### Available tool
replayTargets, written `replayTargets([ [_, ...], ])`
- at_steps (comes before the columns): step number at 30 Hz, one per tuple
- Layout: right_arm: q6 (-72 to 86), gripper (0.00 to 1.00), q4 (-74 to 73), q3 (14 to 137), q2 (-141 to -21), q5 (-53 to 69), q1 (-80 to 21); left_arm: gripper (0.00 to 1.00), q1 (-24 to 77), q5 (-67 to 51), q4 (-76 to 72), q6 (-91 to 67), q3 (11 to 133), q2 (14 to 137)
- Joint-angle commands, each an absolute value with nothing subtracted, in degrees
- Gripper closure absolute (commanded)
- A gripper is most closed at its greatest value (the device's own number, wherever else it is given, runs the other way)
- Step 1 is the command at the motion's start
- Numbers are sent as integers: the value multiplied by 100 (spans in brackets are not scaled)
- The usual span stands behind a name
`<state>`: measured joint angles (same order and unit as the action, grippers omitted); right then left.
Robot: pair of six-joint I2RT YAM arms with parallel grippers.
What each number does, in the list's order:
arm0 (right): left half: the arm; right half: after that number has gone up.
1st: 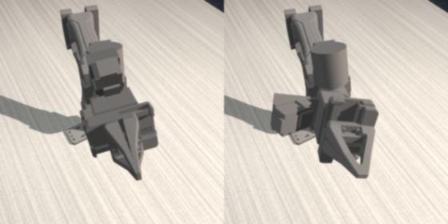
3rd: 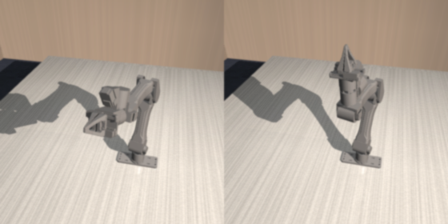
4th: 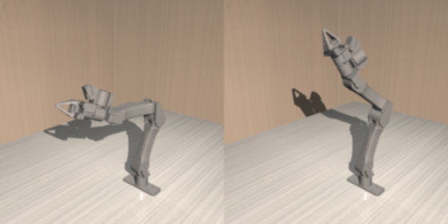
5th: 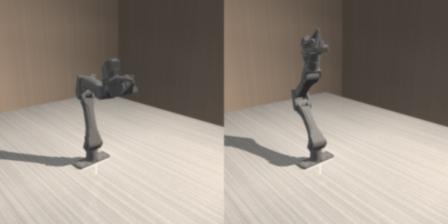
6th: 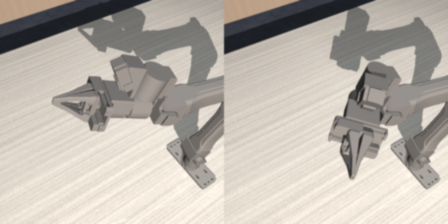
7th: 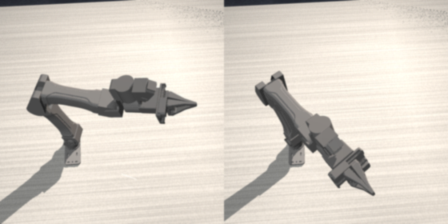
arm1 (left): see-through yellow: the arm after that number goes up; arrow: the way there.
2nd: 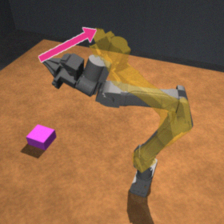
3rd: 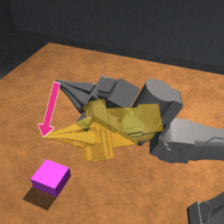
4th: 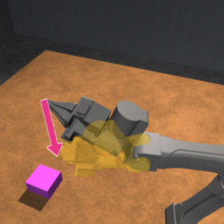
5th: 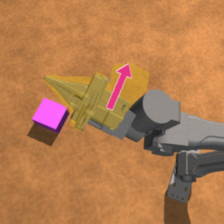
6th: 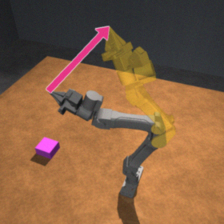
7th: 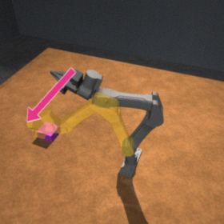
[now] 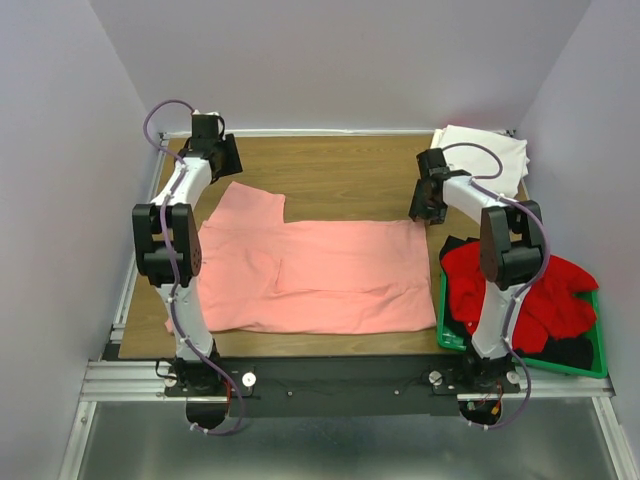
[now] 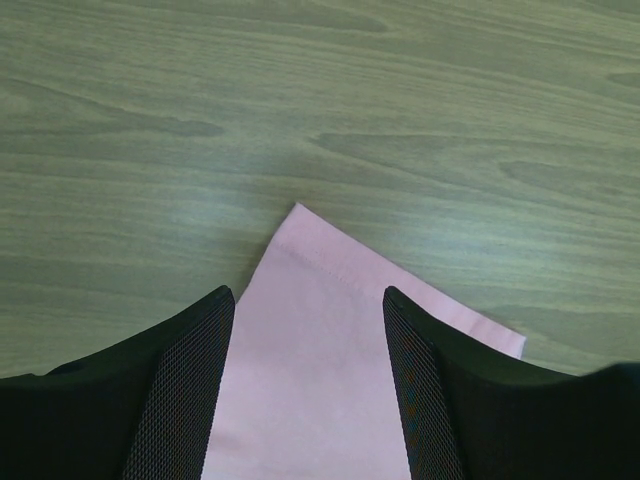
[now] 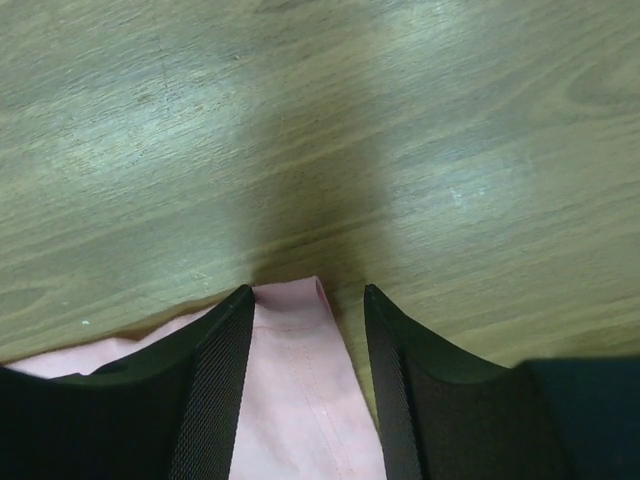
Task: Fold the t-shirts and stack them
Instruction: Fold the tshirt
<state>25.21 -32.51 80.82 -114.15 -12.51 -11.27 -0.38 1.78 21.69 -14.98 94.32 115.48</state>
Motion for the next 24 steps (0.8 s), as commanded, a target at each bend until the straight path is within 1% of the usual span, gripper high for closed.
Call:
replayTargets([
  [1, 2522, 46, -3085, 7989, -11628, -1099, -1081, 31, -79, 290, 2364, -1345, 9676, 11716],
  [7, 2540, 52, -3076, 7866, -11637, -1002, -1081, 32, -105, 518, 2654, -1292, 10176, 12190],
  [8, 2540, 55, -3076, 7814, -11645, -1019, -1081, 33, -105, 527, 2698, -1283, 10239, 12330],
  [10, 2540, 62, -3076, 7770, -11689, -1028, -1081, 34, -105, 562, 2759, -1257, 10458, 12549],
  [11, 2540, 72, -3076, 7761, -11698, -1037, -1081, 34, -105, 580, 2803, -1239, 10546, 12638],
  [13, 2549, 78, -3085, 7708, -11698, -1028, -1081, 34, -105, 676, 2970, -1204, 10880, 12901],
  [17, 2566, 78, -3076, 7673, -11698, -976, -1081, 35, -105, 809, 3102, -1160, 11267, 13262],
  [19, 2575, 78, -3076, 7673, -11698, -967, -1072, 38, -105, 791, 3103, -1195, 11381, 13394],
  [24, 2575, 78, -3085, 7638, -11689, -958, -1081, 40, -88, 826, 3147, -1239, 11391, 13517],
])
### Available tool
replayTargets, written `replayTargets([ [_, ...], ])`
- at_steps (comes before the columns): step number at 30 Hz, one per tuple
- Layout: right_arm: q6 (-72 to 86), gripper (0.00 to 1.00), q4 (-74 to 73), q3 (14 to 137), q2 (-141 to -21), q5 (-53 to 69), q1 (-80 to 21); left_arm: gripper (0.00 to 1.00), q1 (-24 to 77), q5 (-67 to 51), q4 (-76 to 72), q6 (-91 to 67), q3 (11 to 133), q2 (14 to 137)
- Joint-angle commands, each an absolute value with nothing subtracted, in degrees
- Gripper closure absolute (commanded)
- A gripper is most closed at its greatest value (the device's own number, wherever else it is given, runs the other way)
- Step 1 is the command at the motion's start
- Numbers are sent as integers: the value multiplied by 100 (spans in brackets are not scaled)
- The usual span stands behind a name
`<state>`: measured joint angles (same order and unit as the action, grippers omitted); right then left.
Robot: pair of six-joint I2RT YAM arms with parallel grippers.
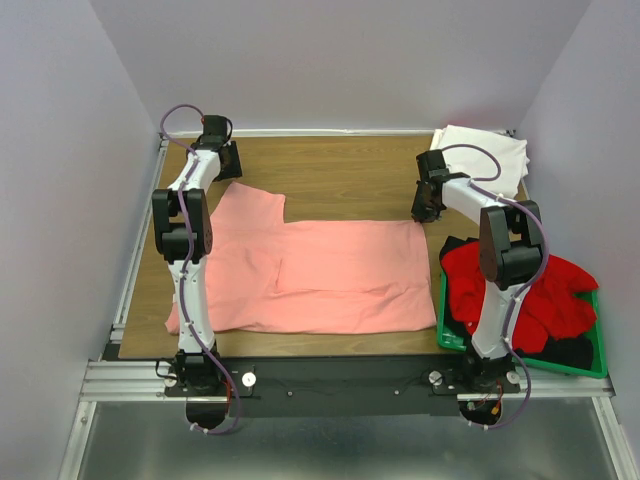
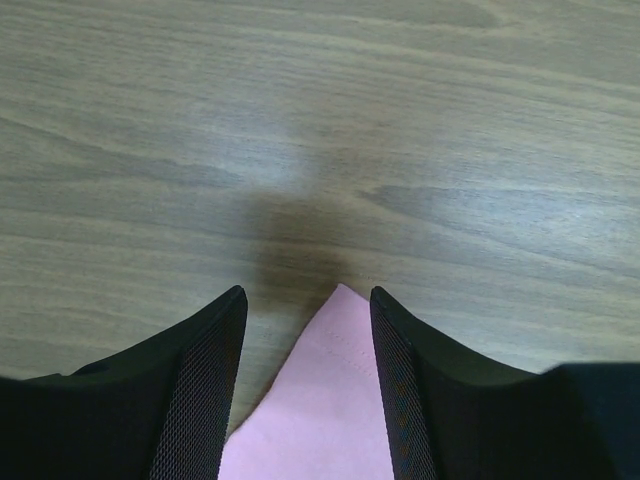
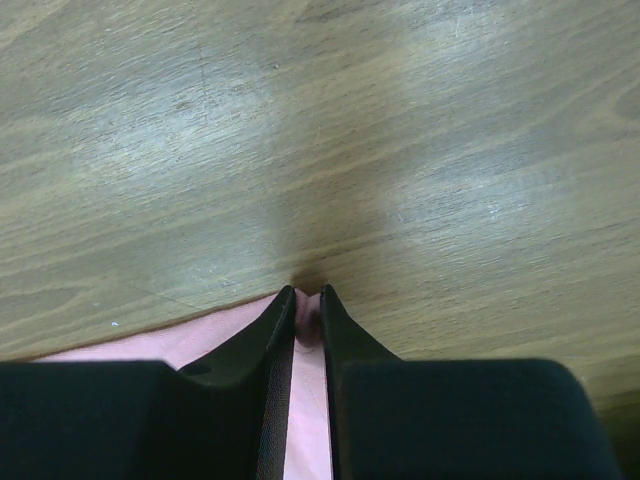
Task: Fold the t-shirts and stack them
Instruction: Fold the tshirt
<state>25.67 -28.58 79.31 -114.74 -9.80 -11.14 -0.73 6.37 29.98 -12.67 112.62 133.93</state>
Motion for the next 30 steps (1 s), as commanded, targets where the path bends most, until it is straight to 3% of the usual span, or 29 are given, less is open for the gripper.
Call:
replayTargets([
  [1, 2575, 78, -3085, 7638, -11698, -949, -1072, 42, -79, 835, 3164, -1239, 11373, 13535],
  [18, 2549, 78, -3085, 7611, -11768, -914, -1081, 44, 272, 967, 3278, -1134, 11513, 13746],
  [27, 2549, 79, -3076, 7585, -11786, -896, -1072, 47, 281, 1608, 3463, -1169, 11575, 13896],
  [30, 2540, 79, -3076, 7576, -11804, -879, -1081, 54, 281, 1643, 3428, -1169, 11523, 13904],
])
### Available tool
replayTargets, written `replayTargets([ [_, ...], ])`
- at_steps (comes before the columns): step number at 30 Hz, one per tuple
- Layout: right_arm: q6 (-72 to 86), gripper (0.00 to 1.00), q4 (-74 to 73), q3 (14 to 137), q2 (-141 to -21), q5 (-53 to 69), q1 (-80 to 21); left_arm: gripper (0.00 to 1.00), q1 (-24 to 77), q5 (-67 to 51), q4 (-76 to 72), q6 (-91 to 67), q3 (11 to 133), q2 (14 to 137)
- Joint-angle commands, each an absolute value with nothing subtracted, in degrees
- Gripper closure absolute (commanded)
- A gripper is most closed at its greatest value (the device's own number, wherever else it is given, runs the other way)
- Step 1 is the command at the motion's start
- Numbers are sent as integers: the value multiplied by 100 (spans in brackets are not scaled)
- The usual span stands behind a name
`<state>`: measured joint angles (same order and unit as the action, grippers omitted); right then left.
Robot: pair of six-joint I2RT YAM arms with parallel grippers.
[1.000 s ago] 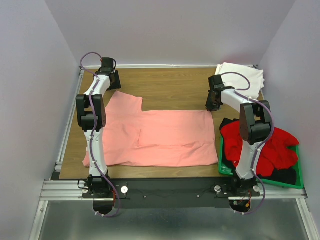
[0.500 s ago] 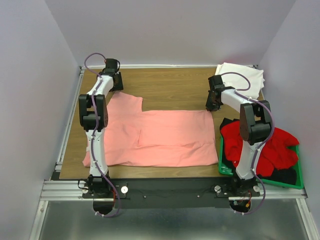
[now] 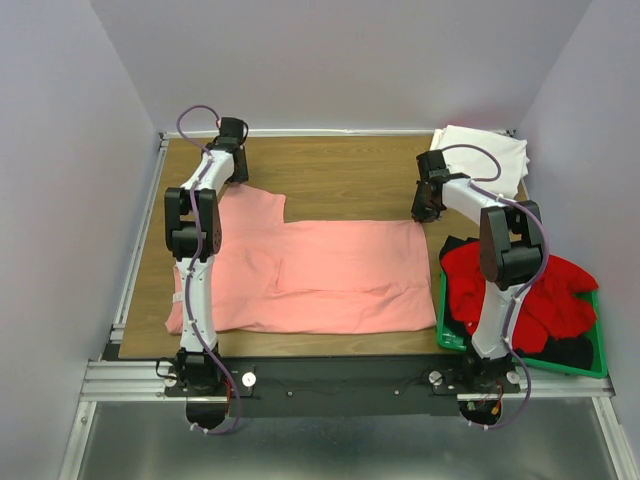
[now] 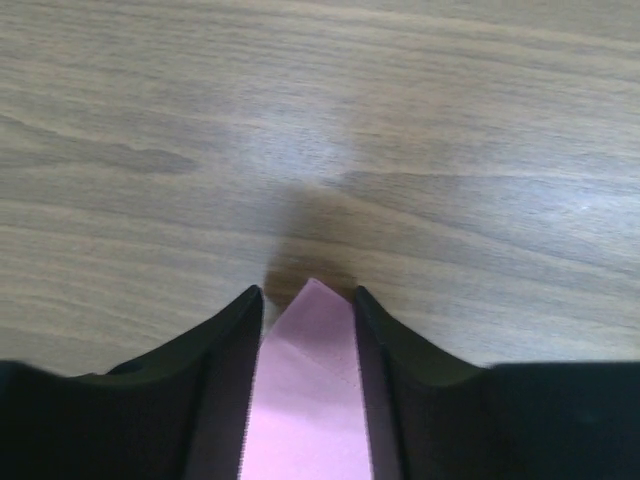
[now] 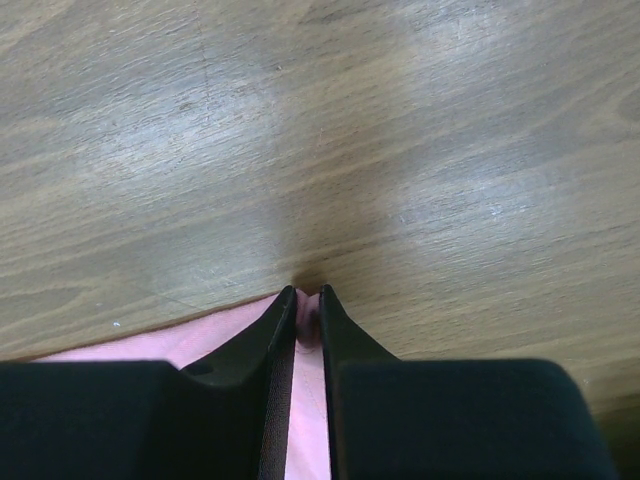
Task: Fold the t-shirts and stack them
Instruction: Fold the tshirt
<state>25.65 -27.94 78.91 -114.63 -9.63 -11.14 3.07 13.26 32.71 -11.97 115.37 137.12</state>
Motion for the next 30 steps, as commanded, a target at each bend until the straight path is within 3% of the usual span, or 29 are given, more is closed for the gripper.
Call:
replayTargets([
  [1, 2540, 79, -3076, 7576, -11804, -879, -1081, 54, 281, 1644, 3410, -1169, 11505, 13904],
  [5, 2531, 79, -3076, 7567, -11812, -888, -1072, 55, 290, 1477, 3366, -1090, 11496, 13939],
  [8, 2531, 80, -3076, 7567, -11813, -888, -1081, 67, 334, 1424, 3357, -1046, 11505, 13948],
  [11, 2549, 82, -3067, 7559, -11804, -888, -1072, 71, 352, 1450, 3349, -1037, 11470, 13931],
  [17, 2575, 98, -3094, 7602, -11760, -861, -1081, 100, 343, 1459, 3384, -1028, 11513, 13957],
  [24, 2602, 100, -3120, 7892, -11839, -914, -1072, 100, 325, 1275, 3296, -1046, 11891, 13931],
  [30, 2575, 100, -3199, 8525, -12172, -897, -1081, 100, 115, 388, 2883, -1283, 12006, 13817],
])
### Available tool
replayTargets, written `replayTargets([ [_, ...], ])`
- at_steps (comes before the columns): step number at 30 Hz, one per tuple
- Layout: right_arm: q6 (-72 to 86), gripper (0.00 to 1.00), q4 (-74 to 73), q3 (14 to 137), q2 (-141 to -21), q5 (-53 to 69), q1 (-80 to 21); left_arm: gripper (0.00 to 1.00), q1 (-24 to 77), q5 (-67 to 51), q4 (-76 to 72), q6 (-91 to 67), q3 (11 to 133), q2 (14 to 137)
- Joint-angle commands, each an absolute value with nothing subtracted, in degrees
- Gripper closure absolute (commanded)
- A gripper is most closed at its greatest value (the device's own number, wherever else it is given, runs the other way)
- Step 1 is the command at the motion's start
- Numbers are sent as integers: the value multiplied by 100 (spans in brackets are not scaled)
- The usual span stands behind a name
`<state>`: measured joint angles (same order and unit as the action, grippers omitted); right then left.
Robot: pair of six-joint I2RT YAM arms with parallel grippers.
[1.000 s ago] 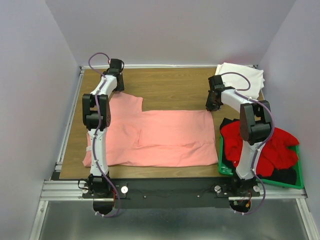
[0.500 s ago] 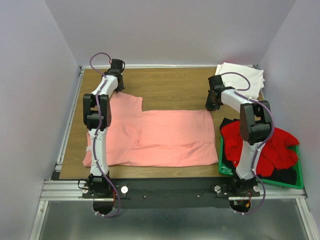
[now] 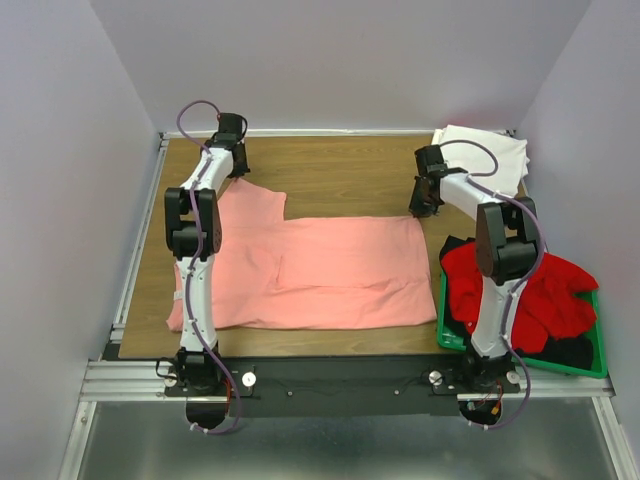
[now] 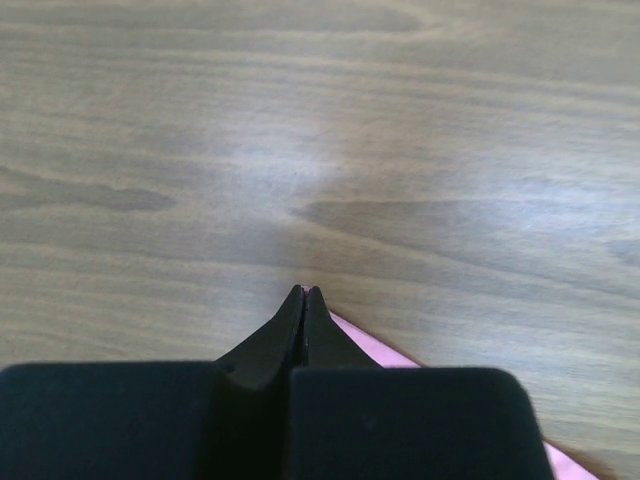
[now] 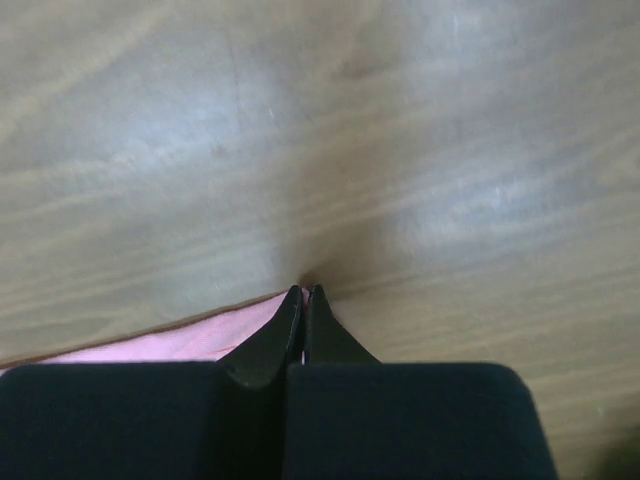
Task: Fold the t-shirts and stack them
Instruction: Fold the tshirt
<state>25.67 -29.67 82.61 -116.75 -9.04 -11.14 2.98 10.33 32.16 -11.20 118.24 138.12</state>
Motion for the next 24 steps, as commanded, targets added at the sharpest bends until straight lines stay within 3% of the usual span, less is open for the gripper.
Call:
replayTargets([
  [1, 2575, 100, -3217, 8630, -12216, -896, -1072, 100, 88, 291, 2813, -1309, 12015, 13808],
  [17, 2558, 100, -3744, 11758, -13692, -985, -1028, 100, -360, -1554, 1575, -1924, 13288, 13870],
  [24, 2373, 99, -3797, 12533, -13826, -888, -993, 100, -404, -2241, 976, -1548, 12351, 12878],
])
